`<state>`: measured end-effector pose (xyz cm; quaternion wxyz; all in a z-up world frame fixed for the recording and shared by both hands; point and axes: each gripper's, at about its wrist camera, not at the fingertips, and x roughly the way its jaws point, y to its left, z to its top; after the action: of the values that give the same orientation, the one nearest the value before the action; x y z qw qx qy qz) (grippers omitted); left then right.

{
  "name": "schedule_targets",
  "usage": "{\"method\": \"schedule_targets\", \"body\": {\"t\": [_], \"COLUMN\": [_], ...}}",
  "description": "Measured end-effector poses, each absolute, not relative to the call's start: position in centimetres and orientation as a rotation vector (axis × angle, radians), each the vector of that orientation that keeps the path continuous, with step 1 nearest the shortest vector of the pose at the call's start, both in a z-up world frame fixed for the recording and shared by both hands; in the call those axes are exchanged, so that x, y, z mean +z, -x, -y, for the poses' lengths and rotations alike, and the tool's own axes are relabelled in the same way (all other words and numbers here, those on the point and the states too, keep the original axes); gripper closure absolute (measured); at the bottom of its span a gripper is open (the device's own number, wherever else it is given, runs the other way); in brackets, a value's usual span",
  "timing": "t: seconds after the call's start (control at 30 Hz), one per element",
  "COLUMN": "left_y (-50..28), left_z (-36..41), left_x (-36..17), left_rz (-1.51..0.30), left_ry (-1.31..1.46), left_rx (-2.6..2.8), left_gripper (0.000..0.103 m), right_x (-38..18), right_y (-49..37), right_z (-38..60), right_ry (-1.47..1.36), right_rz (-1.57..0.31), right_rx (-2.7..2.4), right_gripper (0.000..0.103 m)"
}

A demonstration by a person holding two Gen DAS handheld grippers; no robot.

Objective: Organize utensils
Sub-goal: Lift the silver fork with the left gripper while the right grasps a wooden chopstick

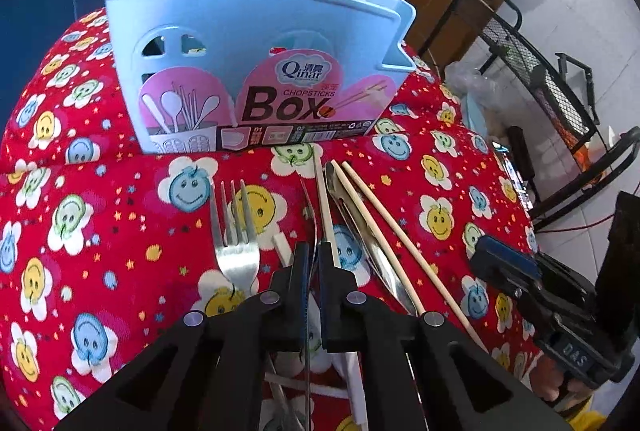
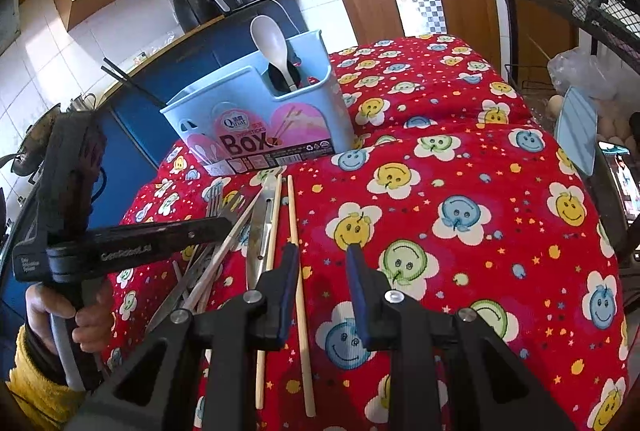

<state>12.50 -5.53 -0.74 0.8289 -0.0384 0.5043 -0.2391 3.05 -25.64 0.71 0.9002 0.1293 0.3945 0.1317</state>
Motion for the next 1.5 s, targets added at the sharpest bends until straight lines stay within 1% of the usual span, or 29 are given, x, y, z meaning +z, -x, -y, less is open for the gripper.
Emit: {"method": "schedule_targets", "body": {"t": [0.13, 0.2, 0.37, 0.67, 0.9, 1.03, 1.37, 1.4, 1.43, 1.5], "left_y": [-12.8, -12.5, -11.1, -8.7, -7.5, -7.1, -7.0, -6.9, -6.9, -6.7], "left_z": [5.5, 5.1, 2.9, -0.5, -1.9, -2.2, -2.7, -2.6, -2.6, -2.4], "left_x": [-0.8, -0.3, 1.9, 5.2, 7.2, 7.6, 7.9, 8.0, 8.1, 8.2], "left_rz": [-1.071, -1.035, -0.945, -0.78, -0.689, -0.669, -0.65, -0.645, -0.638, -0.627], "left_ry": [0.1, 0.108, 0.171, 0.176, 0.145, 0.145, 0.136, 0.134, 0.131, 0.12], "left_rx": [-0.497, -0.493, -0.498, -0.449, -0.416, -0.418, -0.412, -0.41, -0.405, -0.384], "left_gripper": [0.1, 0.102, 0.102, 0.102, 0.102, 0.102, 0.102, 0.102, 0.102, 0.102], "right_x": [0.8, 1.0, 1.2, 0.9, 0.9, 0.3, 0.0, -0.1, -0.1, -0.1], "right_y": [-2.9, -2.8, -3.1, -4.7, -6.5, -7.6, -9.0, -9.2, -9.3, -9.4], "right_z": [25.6, 25.6, 24.9, 22.7, 21.0, 19.8, 18.4, 18.3, 18.4, 18.5], "right_ry": [-0.262, -0.256, -0.22, -0.085, 0.027, 0.122, 0.247, 0.243, 0.235, 0.227], "right_rz": [-0.819, -0.823, -0.856, -0.999, -1.115, -1.167, -1.269, -1.274, -1.273, -1.246], "right_rx": [0.275, 0.277, 0.295, 0.358, 0.364, 0.335, 0.346, 0.346, 0.344, 0.33], "right_gripper": [0.076, 0.076, 0.076, 0.076, 0.076, 0.083, 0.084, 0.086, 0.091, 0.095]}}
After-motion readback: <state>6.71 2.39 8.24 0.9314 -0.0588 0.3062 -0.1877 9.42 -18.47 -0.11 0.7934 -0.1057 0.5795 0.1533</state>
